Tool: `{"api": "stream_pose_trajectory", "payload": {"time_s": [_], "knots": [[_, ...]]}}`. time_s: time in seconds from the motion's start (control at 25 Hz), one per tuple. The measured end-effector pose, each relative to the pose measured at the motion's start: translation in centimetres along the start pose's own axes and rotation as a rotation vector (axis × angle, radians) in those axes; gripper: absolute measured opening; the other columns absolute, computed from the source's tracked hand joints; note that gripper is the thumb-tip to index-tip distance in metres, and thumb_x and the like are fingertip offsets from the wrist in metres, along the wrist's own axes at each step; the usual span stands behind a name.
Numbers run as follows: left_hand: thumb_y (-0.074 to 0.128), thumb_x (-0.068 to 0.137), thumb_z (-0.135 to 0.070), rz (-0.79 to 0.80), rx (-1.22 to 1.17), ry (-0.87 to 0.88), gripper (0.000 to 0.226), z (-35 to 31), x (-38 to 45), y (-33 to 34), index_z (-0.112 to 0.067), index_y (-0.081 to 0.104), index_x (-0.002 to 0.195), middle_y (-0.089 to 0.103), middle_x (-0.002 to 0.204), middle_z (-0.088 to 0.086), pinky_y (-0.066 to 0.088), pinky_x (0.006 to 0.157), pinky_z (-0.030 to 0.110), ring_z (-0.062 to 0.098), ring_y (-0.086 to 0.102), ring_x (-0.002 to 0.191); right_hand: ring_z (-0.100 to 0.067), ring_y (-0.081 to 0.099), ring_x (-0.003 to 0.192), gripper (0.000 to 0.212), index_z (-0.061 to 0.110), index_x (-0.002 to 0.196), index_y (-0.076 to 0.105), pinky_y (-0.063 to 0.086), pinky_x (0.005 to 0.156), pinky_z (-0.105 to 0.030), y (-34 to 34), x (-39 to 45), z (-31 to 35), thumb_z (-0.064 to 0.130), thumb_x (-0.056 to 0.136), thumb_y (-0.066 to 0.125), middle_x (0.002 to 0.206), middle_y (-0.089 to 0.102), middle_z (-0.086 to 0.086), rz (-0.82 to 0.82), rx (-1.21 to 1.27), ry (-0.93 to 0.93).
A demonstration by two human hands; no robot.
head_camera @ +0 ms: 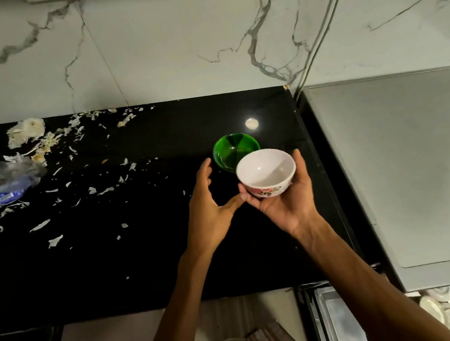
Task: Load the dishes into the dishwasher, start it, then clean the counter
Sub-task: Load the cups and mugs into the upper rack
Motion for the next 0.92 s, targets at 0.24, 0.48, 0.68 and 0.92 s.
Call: {"api": "stream_pose_trajectory", "payload": {"time_s": [0.24,0.48,0.68,0.92], "knots": [[0.078,0.071,-0.05,0.168,0.306,-0.087,0.096,2.5,4.2,4.4,-0.028,0.028,0.149,0.0,0.161,0.016,0.024,0.115,0.042,0.031,0.01,0.147,-0.042,0.06,0.112,0.07,0.011,0.132,0.054,0.046,0.097,-0.057,-2.7,-4.3,4.3,0.063,0.086,0.055,0.128,0.061,-0.022,-0.087,0.121,-0.185],[0.079,0.076,-0.026,-0.06,0.338,-0.022,0.029,3.7,7.6,4.7,-0.014,0.069,0.1,0.058,0.126,0.01,0.042,0.092,0.028,0.028,0.055,0.117,-0.04,0.066,0.105,0.061,0.01,0.108,0.072,0.052,0.089,-0.054,-3.7,-9.3,5.0,0.063,0.088,0.051,0.122,0.065,-0.02,-0.099,0.156,-0.224],[0.082,0.071,-0.036,-0.136,0.152,-0.037,0.032,2.8,5.1,4.4,-0.017,0.064,0.088,0.063,0.109,-0.001,0.046,0.078,0.023,0.013,0.058,0.098,-0.039,0.062,0.113,0.062,0.017,0.128,0.057,0.052,0.088,-0.054,-5.7,-13.5,5.8,0.063,0.087,0.051,0.13,0.061,-0.018,-0.117,0.154,-0.266],[0.083,0.07,-0.01,-0.034,-0.376,-0.035,0.039,-0.8,-6.2,5.9,-0.011,0.048,0.088,0.068,0.1,0.002,0.054,0.076,0.024,0.01,0.067,0.097,-0.037,0.058,0.118,0.064,0.021,0.129,0.056,0.054,0.085,-0.051,-9.6,-20.8,5.8,0.068,0.085,0.051,0.134,0.058,-0.016,-0.195,0.136,-0.271]]}}
Point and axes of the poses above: each hand's wrist, its own x-axis towards the middle knuckle, its own y-axis out of the palm, z = x × y, the point moved 8 cm from there along x, towards the middle knuckle
